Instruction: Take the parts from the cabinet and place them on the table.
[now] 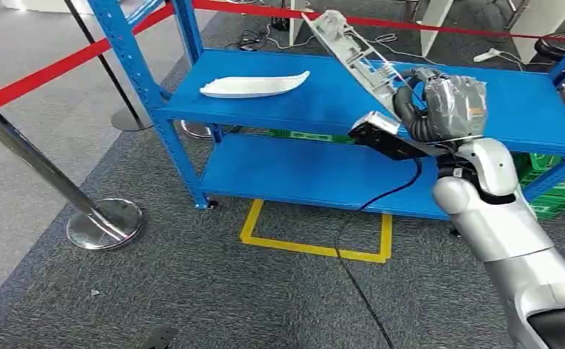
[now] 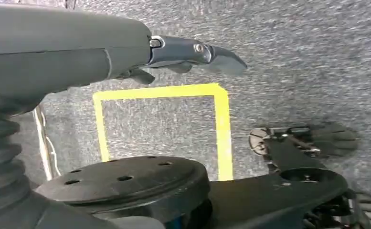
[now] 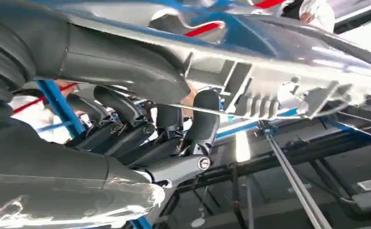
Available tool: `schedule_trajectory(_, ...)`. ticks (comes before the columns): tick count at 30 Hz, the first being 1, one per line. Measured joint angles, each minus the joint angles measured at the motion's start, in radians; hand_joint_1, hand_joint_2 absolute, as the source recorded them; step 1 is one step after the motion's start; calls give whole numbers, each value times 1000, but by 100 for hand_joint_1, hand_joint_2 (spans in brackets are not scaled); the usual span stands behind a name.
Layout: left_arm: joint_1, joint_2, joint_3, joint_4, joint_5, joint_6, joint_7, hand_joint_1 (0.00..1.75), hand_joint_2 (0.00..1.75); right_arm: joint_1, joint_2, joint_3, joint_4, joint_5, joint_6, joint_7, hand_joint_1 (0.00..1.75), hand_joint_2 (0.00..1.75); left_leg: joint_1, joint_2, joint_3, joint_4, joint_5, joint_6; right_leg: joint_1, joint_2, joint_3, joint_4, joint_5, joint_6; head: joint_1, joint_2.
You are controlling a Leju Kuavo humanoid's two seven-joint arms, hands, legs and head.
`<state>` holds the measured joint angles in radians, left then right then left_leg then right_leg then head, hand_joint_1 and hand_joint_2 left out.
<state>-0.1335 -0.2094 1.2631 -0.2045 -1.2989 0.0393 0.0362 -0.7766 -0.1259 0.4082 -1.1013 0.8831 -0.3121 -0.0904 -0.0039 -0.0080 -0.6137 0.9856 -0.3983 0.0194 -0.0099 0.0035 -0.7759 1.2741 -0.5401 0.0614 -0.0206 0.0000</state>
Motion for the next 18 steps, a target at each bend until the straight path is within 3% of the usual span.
schedule_trajectory(1, 0, 0, 0, 0, 0, 0, 0, 0, 175, 5, -1, -1, 0, 0, 0, 0, 175, 175, 0, 0, -9, 0, 9, 0, 0, 0, -7, 56, -17, 2, 0, 0)
schedule_trajectory(2, 1, 1, 0, 0, 0, 0, 0, 0, 175, 10, -2, -2, 0, -1, 0, 0, 175, 175, 0, 0, -20, 0, 18, 0, 0, 0, 6, 69, -5, 2, 1, 0)
schedule_trajectory(3, 2, 1, 0, 0, 0, 0, 0, 0, 175, 12, -2, -2, 0, -1, 0, 0, 175, 175, 1, 0, -30, 1, 26, -2, 0, -1, 38, 41, 23, 2, 2, 0)
schedule_trajectory(4, 1, 1, 0, 0, 0, 0, 0, 0, 175, 12, -2, -2, -2, -1, 0, -1, 175, 175, 2, 0, -41, 2, 33, -5, -1, -1, 88, -24, 54, 2, 1, 0)
schedule_trajectory(5, 0, 0, 0, 0, 0, 0, 0, 0, 175, 12, -2, -2, -5, -2, 0, -1, 175, 175, 4, -1, -50, 5, 41, -10, -2, -1, 158, -125, 79, 3, 2, 0)
schedule_trajectory(6, 0, 1, 0, 0, 0, 0, 0, 0, 175, 11, -2, -2, -7, -4, -1, -2, 175, 175, 3, -2, -58, 7, 47, -16, -3, 0, 206, -213, 55, 5, 2, 0)
schedule_trajectory(7, -1, 1, 0, 0, 0, 0, 0, 0, 175, 11, -1, -2, -11, -5, -1, -3, 175, 175, 0, -1, -67, 9, 54, -23, 3, 6, 236, -257, 45, -1, 0, 0)
schedule_trajectory(8, 0, 2, 0, 0, 0, 0, 0, 0, 175, 15, -1, -4, -13, -9, -3, -4, 175, 175, 0, -2, -66, 5, 67, -27, 4, 7, 226, -245, 57, -12, -2, 0)
schedule_trajectory(9, 0, 2, 0, 0, 0, 0, 0, 0, 175, 16, -2, -6, -13, -12, -4, -6, 175, 175, 1, -4, -68, 3, 75, -30, 5, 8, 223, -247, 59, -13, 4, 0)
schedule_trajectory(10, 2, 3, 1, 0, 0, 0, 0, 0, 175, 16, -2, -10, -13, -15, -4, -6, 175, 175, 1, -5, -71, -4, 85, -37, 7, 8, 215, -245, 65, -21, 3, 0)
schedule_trajectory(11, 3, 7, 1, 0, 0, 1, 0, 0, 175, 15, -2, -11, -13, -18, -4, -6, 175, 175, -1, -6, -80, -4, 85, -44, -3, 5, 209, -250, 78, -32, 4, 0)
schedule_trajectory(12, 2, 6, 2, 0, 0, 1, 0, 0, 175, 14, -1, -12, -13, -19, -4, -6, 175, 175, -1, -3, -87, 11, 47, -54, -4, 4, 200, -250, 86, -41, 0, 0)
schedule_trajectory(13, 1, 7, 2, 0, 0, 1, 0, 0, 175, 14, -1, -15, -13, -22, -4, -7, 175, 175, 2, -2, -101, 64, -13, -62, -4, 2, 191, -250, 95, -49, -7, 0)
schedule_trajectory(15, -3, 7, 2, 0, 0, 1, -1, 0, 175, 14, -1, -17, -13, -28, -4, -8, 175, 175, 5, 0, -142, 225, -117, -71, -4, -1, 172, -249, 110, -50, -8, 0)
schedule_trajectory(16, -5, 7, 2, 0, 0, 1, -1, 0, 175, 15, -1, -18, -13, -29, -4, -8, 175, 175, 5, 0, -156, 293, -146, -73, -4, -2, 162, -249, 117, -50, -8, 0)
schedule_trajectory(17, -6, 7, 2, 0, 0, 1, -1, 0, 175, 17, -1, -18, -13, -32, -4, -8, 175, 175, 5, 0, -153, 326, -146, -74, -4, -3, 151, -249, 126, -49, -7, 0)
schedule_trajectory(18, -5, 7, 2, 0, 0, 1, -1, 0, 175, 17, -1, -18, -13, -34, -4, -9, 175, 175, 5, 0, -131, 316, -120, -73, -4, -3, 139, -249, 135, -47, -7, 0)
